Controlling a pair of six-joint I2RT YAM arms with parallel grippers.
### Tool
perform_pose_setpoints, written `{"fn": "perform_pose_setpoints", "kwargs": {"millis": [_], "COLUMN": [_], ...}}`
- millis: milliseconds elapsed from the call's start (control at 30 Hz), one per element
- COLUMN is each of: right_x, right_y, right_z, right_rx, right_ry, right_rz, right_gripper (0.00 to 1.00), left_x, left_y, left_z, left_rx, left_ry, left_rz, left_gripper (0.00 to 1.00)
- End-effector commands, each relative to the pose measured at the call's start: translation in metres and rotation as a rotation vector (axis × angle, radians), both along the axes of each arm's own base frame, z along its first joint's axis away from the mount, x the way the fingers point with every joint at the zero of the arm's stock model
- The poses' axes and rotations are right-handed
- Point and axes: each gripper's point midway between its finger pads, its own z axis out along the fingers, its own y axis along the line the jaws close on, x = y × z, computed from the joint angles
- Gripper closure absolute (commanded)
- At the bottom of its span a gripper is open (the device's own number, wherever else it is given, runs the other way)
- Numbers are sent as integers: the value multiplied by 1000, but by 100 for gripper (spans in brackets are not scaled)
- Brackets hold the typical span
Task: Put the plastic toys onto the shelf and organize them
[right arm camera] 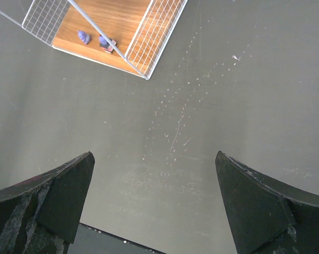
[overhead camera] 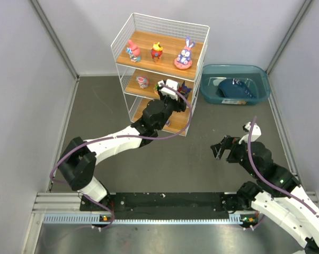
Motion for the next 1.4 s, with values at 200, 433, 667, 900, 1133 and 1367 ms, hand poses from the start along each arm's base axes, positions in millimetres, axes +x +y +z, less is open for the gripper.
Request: {"fn": "perform_pose_setpoints", "kwargs": {"millis": [200,433,667,900,1133,1367], "right_x": [5,5,5,5,4,4], "right_y": [-4,-5,-5,-5,-4,-4], "right_z": [11,10,10,9,9,9], "right_rx": [9,6,8,8,11,12], "right_ry": [-25,-25,-22,-21,-19,-20], "right_rz": [-34,-36,-36,-36,-33,-33], "right_gripper": [1,1,1,1,1,1], "left_x": [-2,-3,-8,-14,-20,-18], "left_y": [5,5,7,10,8,7], "left_z": [27,28,34,41,44,40], "left_rx": [-80,-85,-106,-168,-234,-254], "left_ry": [-65,-73,-81,-70,-39,-21], "left_rz": [5,-4,-15,-28,-56,-57], "left_gripper": [43,58,71,75,75,60]}}
